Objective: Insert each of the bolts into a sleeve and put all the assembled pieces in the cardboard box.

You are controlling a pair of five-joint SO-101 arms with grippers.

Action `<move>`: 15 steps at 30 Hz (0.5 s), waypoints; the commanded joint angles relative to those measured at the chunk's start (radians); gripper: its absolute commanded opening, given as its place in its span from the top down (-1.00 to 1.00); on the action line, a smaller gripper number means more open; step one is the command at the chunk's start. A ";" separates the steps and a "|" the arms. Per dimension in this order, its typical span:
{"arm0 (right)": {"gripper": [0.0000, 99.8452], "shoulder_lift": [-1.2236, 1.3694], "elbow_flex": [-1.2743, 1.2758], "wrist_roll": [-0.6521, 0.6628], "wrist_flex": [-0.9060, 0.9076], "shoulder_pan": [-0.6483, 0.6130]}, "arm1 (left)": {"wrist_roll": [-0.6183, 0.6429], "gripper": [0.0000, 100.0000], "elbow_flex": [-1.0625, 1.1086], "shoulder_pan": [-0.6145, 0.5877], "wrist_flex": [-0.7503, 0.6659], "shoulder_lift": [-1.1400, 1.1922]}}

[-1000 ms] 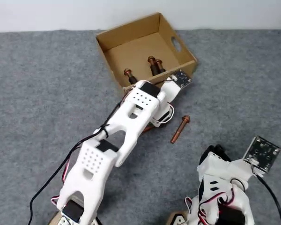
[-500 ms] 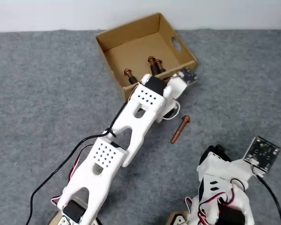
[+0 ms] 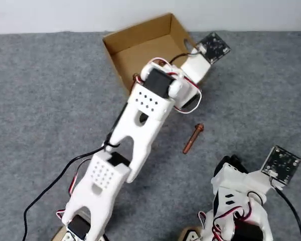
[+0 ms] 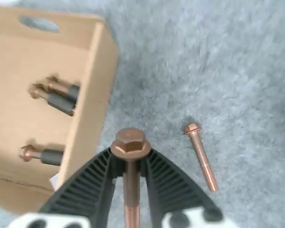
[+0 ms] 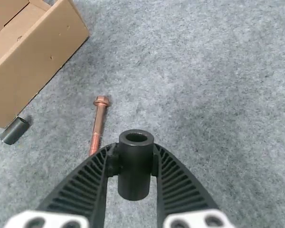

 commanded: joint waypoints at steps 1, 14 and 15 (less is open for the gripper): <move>0.98 -0.007 -0.005 -0.011 -0.019 0.008 | 0.002 0.99 0.154 0.006 0.021 -0.221; 0.98 -0.007 -0.006 -0.008 -0.018 -0.044 | 0.091 0.99 0.834 0.006 0.017 -0.865; 0.98 -0.007 -0.006 -0.008 -0.018 -0.062 | 0.091 0.99 0.877 0.005 0.017 -0.908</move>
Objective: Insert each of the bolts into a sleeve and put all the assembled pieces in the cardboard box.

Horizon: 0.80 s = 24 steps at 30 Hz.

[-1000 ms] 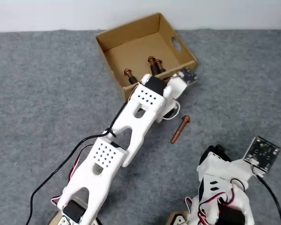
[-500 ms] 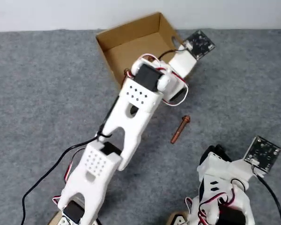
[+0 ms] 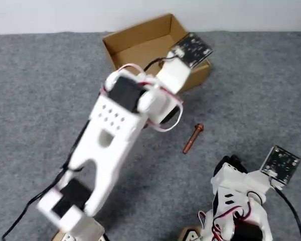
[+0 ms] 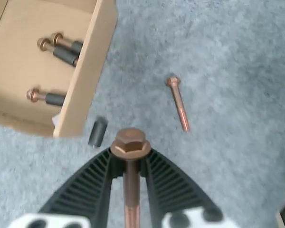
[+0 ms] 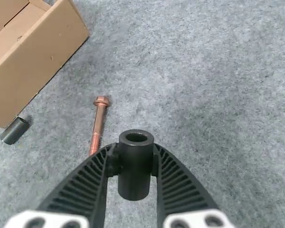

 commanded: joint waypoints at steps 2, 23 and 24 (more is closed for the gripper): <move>0.98 -0.007 -0.006 -0.008 -0.018 -0.076 | 0.012 0.99 0.166 0.000 0.006 -0.255; 0.98 -0.004 -0.018 -0.008 -0.018 -0.564 | 0.387 0.99 1.145 -0.117 -0.408 -1.330; 0.98 -0.001 -0.018 -0.006 -0.018 -0.588 | 0.385 0.99 1.171 -0.138 -0.419 -1.367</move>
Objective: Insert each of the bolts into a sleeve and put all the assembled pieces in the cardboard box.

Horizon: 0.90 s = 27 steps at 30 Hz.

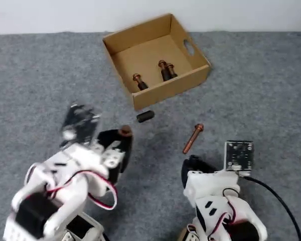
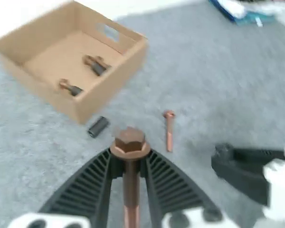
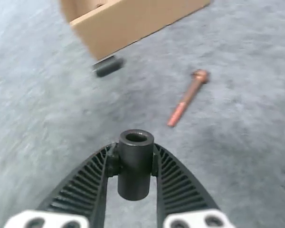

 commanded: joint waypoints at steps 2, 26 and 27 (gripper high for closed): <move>0.98 0.013 -0.018 -0.003 -0.019 -0.114 | 0.026 0.99 0.093 -0.071 -0.078 -0.184; 0.98 0.016 0.060 0.535 -0.309 -0.510 | 0.374 0.99 0.325 0.092 -0.250 -0.575; 0.98 0.016 0.060 0.549 -0.317 -0.510 | 0.377 0.99 0.325 0.100 -0.250 -0.574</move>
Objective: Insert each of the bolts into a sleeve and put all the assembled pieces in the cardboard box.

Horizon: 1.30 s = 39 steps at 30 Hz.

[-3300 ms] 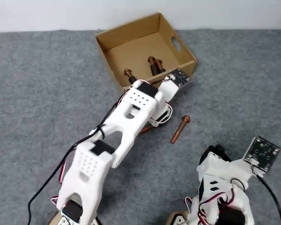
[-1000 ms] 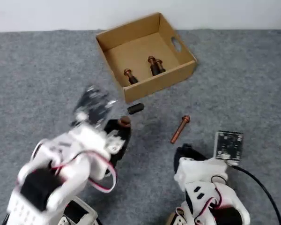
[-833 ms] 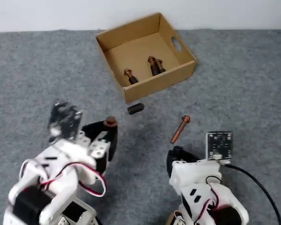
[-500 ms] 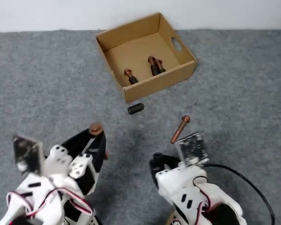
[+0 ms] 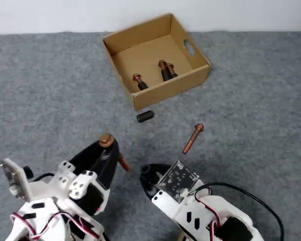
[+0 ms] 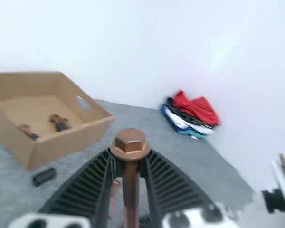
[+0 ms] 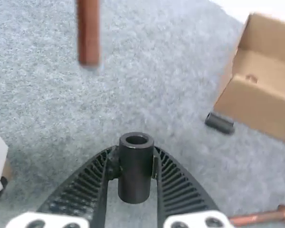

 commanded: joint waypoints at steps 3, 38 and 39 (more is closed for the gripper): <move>0.98 -0.001 -0.005 0.077 -0.073 -0.015 | 0.025 0.99 0.016 0.051 -0.051 0.002; 0.98 -0.002 -0.032 0.186 -0.182 -0.053 | -0.006 0.99 0.194 0.043 -0.143 0.002; 0.98 -0.002 -0.034 0.186 -0.182 -0.053 | -0.006 0.99 0.194 0.043 -0.143 0.002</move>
